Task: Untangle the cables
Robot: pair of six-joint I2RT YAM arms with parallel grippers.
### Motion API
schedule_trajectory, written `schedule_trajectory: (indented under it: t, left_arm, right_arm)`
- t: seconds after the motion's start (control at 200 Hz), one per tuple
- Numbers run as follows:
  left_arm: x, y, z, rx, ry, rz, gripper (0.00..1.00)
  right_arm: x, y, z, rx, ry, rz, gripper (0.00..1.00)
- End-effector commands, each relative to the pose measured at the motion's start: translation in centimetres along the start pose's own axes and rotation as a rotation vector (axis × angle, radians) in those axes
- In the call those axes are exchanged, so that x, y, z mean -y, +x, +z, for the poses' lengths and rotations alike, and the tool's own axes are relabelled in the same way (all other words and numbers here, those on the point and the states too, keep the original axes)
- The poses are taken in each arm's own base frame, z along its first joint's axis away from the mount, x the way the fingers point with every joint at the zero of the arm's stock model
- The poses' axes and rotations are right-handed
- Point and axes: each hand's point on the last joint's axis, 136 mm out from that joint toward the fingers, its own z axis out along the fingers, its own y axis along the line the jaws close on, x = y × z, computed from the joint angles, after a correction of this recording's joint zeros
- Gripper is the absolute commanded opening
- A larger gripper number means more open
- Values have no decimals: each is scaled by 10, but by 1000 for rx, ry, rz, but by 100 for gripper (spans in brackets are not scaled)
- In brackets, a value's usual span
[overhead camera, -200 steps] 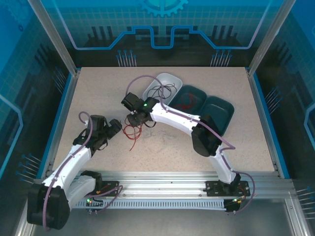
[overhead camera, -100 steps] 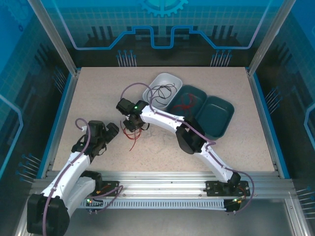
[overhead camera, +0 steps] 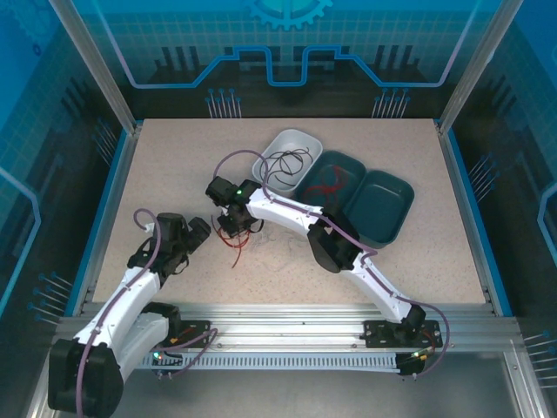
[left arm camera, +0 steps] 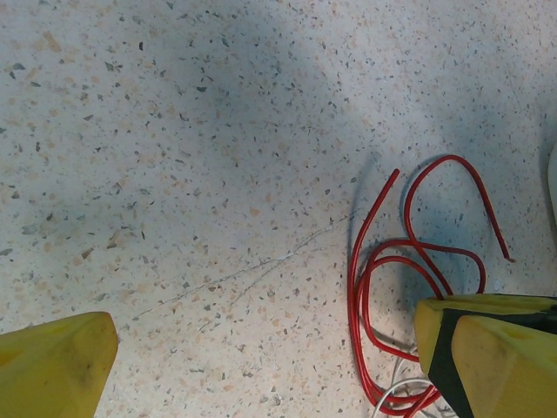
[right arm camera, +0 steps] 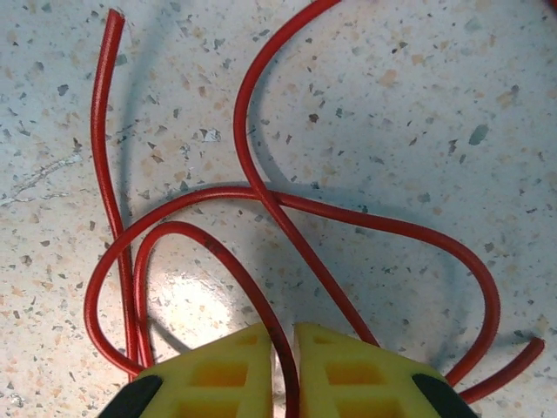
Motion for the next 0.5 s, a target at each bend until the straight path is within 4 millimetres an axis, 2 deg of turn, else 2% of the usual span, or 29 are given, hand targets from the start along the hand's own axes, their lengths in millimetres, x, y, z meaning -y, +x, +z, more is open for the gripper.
schedule_trajectory:
  t: [0.0, 0.235, 0.495]
  left_arm:
    - [2, -1, 2, -5, 7, -2, 99]
    - [7, -2, 2, -12, 20, 13, 99]
    - [16, 0, 2, -32, 64, 30, 99]
  right_arm:
    - [-6, -18, -21, 58, -49, 9, 15]
    - [-11, -27, -33, 94, -73, 10, 9]
    - [-15, -39, -64, 171, -94, -4, 7]
